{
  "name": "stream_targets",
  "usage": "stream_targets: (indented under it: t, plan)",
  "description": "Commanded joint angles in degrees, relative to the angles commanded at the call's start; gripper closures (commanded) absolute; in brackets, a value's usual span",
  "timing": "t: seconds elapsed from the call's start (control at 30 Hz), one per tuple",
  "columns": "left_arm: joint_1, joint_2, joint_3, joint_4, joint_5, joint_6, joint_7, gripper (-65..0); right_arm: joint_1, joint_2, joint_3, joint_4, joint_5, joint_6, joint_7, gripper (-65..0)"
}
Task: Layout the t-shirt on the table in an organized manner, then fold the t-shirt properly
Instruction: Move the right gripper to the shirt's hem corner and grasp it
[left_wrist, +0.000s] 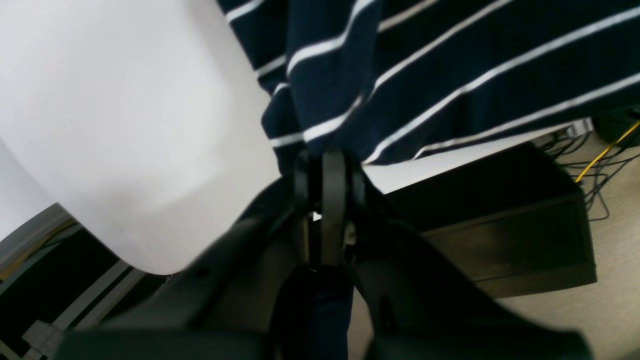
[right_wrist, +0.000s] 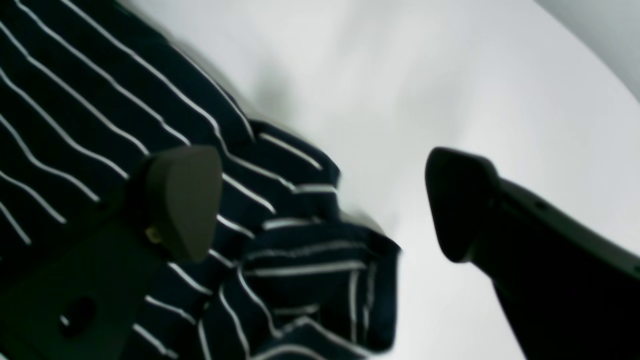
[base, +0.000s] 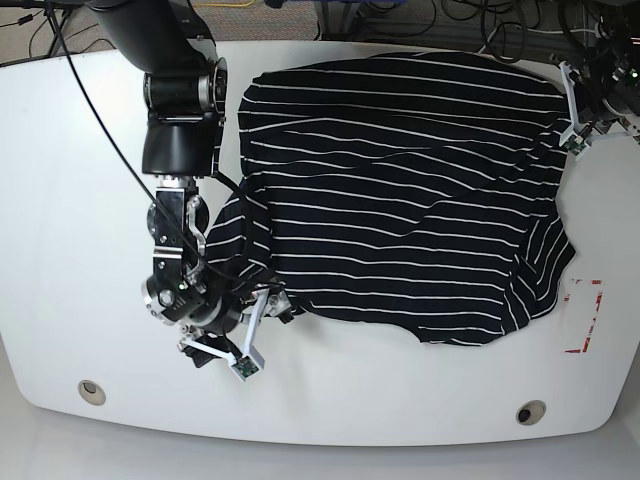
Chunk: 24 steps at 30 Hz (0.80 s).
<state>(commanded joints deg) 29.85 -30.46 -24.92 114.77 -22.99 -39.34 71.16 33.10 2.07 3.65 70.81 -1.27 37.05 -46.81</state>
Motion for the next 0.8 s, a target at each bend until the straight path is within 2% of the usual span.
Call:
stream_targets:
  t: [0.2,0.4,0.8]
  plan:
    - [-0.09,0.0,0.0,0.0,0.0,-0.09,-0.09,0.0,4.04,0.0,-1.85,-13.1,-0.09,0.0,6.86,-60.6]
    - [-1.05,0.0,0.0,0.0,-0.09,-0.09,-0.09,0.0,7.38,0.0,-1.76,-25.85,-0.44,-0.09,15.82,-60.6]
    - [-1.23,0.0,0.0,0.0,-0.26,-0.09,-0.09,0.0,13.36,1.14,-1.93,-43.69,-0.62,-0.62,29.36,-60.7]
